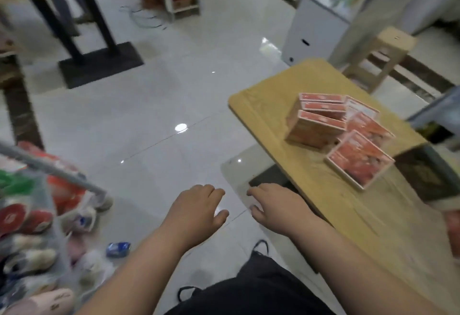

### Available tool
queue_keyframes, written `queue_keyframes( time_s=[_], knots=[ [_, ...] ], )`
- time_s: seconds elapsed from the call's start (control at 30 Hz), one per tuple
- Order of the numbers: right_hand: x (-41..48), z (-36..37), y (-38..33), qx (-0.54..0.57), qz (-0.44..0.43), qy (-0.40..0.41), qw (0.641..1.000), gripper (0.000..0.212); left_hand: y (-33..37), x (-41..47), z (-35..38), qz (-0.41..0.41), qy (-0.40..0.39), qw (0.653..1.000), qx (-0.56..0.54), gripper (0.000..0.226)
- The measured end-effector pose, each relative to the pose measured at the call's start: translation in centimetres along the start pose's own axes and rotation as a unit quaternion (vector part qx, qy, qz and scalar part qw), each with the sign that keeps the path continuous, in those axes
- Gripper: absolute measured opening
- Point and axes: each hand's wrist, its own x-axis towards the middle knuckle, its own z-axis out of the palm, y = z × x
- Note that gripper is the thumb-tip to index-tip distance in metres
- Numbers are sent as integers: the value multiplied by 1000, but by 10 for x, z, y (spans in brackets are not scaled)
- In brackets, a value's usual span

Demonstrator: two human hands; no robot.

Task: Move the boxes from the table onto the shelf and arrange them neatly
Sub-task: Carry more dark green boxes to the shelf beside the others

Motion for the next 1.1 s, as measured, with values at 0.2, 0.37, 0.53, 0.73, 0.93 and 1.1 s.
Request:
queue_keyframes(
  time_s=[0.2, 0.37, 0.53, 0.73, 0.93, 1.1],
  knots=[
    [-70, 0, 91, 41, 97, 32, 994, 39, 100, 50, 2, 102, 4, 994, 31, 76],
    [-120, -1, 179, 59, 144, 38, 987, 38, 186, 94, 17, 136, -12, 990, 46, 62],
    [-164, -4, 270, 81, 183, 43, 979, 42, 272, 141, 39, 161, -24, 985, 55, 61],
    [-204, 5, 341, 133, 255, 59, 956, 40, 340, 186, 56, 208, -52, 975, 55, 47],
    [-219, 13, 382, 200, 332, 82, 918, 41, 361, 238, 68, 245, -103, 960, 84, 59],
    [-222, 6, 405, 194, 398, 87, 892, 41, 377, 297, 68, 323, -108, 937, 85, 42]
  ],
)
